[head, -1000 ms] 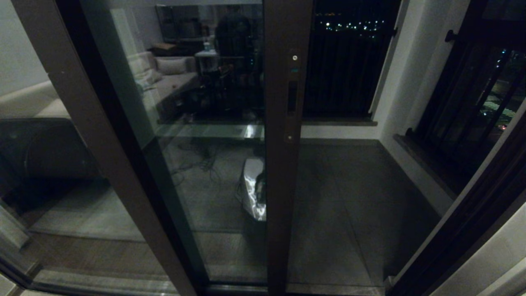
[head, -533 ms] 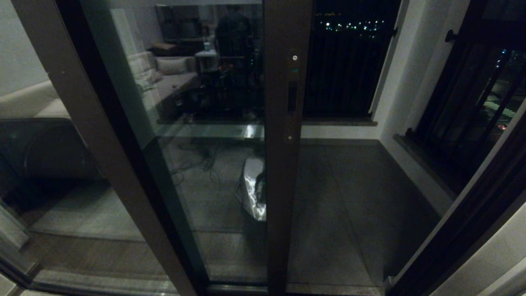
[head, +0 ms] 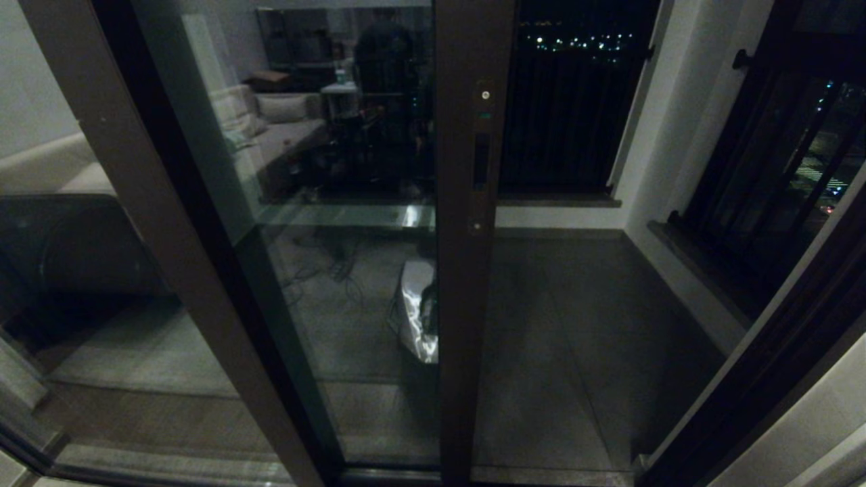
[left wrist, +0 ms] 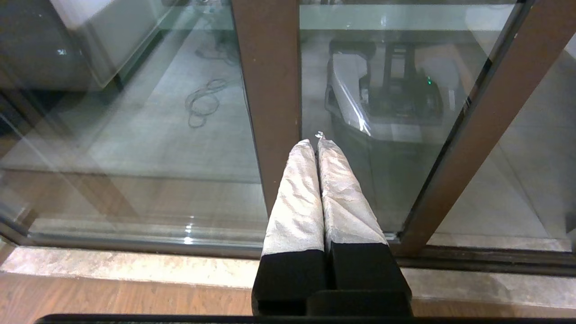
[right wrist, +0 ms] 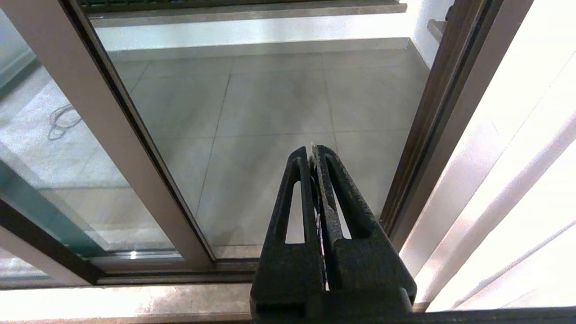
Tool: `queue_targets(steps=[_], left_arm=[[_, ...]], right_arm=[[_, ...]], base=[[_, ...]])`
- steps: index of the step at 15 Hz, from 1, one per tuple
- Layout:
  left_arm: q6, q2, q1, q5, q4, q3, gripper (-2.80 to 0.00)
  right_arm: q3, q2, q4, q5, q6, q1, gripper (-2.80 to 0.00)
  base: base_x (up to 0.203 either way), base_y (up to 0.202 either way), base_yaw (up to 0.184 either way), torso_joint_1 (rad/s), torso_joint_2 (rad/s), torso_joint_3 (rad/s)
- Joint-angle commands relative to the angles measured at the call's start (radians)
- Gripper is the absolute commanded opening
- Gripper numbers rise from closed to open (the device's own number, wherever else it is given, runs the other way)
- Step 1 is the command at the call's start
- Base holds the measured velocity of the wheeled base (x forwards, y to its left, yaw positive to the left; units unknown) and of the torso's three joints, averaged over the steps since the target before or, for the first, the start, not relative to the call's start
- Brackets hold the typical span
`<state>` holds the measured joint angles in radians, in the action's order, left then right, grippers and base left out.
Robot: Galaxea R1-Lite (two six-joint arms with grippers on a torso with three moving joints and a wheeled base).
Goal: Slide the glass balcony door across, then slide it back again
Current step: Close the slid door
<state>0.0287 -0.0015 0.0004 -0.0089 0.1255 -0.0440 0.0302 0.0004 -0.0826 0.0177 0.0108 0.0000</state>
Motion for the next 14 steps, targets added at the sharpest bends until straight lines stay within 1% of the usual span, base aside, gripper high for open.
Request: queue_targets(steps=[1, 5, 7, 9, 11, 12, 14], left_arm=[[0.000, 0.000, 0.001, 0.000, 0.001, 0.001, -2.80], [0.000, 0.000, 0.000, 0.000, 0.001, 0.001, -2.80], [0.000, 0.000, 0.000, 0.000, 0.000, 0.001, -2.80], [0.000, 0.000, 0.001, 0.000, 0.002, 0.000, -2.80], [0.000, 0.000, 0.001, 0.000, 0.001, 0.000, -2.80], [0.000, 0.000, 0.000, 0.000, 0.001, 0.000, -2.80], [0.000, 0.000, 0.000, 0.000, 0.000, 0.001, -2.80]], right_arm=[[0.000, 0.000, 0.000, -0.001, -0.001, 0.000, -2.80], [-0.006, 0.000, 0.012, 0.005, -0.005, 0.000, -2.80], [0.016, 0.000, 0.013, 0.005, -0.043, 0.000, -2.80], [0.121, 0.022, 0.005, 0.001, -0.047, 0.000, -2.80], [0.269, 0.113, -0.002, -0.005, -0.045, 0.002, -2.80], [0.341, 0.159, -0.004, -0.018, -0.044, 0.004, -2.80], [0.488, 0.290, -0.006, -0.075, -0.043, 0.006, -2.80]], base=[[0.000, 0.000, 0.000, 0.000, 0.00, 0.000], [0.000, 0.000, 0.000, 0.000, 0.00, 0.000], [0.000, 0.000, 0.000, 0.000, 0.00, 0.000], [0.000, 0.000, 0.000, 0.000, 0.00, 0.000], [0.000, 0.000, 0.000, 0.000, 0.00, 0.000], [0.000, 0.000, 0.000, 0.000, 0.00, 0.000], [0.000, 0.000, 0.000, 0.000, 0.00, 0.000]])
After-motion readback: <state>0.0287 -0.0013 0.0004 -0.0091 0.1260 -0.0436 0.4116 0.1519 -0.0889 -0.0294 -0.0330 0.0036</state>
